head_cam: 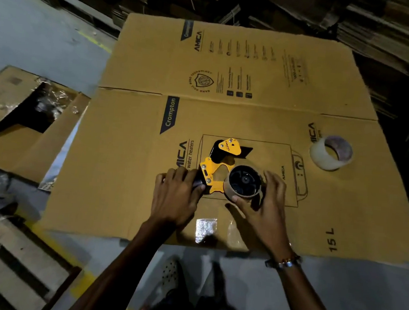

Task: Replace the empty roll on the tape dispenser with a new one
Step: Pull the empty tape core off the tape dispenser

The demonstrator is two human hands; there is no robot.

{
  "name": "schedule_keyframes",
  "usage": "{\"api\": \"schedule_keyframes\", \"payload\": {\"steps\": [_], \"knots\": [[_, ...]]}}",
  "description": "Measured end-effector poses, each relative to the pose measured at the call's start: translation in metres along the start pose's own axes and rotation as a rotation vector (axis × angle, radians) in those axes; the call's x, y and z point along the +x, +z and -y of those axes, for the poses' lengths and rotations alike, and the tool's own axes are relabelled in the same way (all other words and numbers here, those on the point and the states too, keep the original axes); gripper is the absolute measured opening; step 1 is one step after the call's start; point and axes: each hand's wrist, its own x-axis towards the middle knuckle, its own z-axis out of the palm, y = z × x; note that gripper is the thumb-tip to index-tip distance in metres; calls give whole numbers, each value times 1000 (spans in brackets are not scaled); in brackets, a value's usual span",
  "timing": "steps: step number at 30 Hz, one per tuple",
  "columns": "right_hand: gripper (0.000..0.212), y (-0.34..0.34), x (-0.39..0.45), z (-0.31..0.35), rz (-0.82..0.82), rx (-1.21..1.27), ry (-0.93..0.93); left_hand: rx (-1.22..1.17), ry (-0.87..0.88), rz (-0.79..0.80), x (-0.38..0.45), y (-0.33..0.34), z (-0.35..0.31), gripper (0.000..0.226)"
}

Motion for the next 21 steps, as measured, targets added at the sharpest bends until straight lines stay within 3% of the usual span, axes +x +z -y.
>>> {"api": "schedule_keyframes", "payload": {"steps": [4,8,12,21], "knots": [[107,8,10,-9,126,112,-27,9,48,-51,1,10,4,50],[106,20,18,-28,97,232,-69,-12,111,-95,6,10,10,60],[111,28,23,-42,49,220,-158,100,165,-135,11,17,14,61],[108,17,34,-70,121,170,-352,183,255,-282,17,25,22,69]]}}
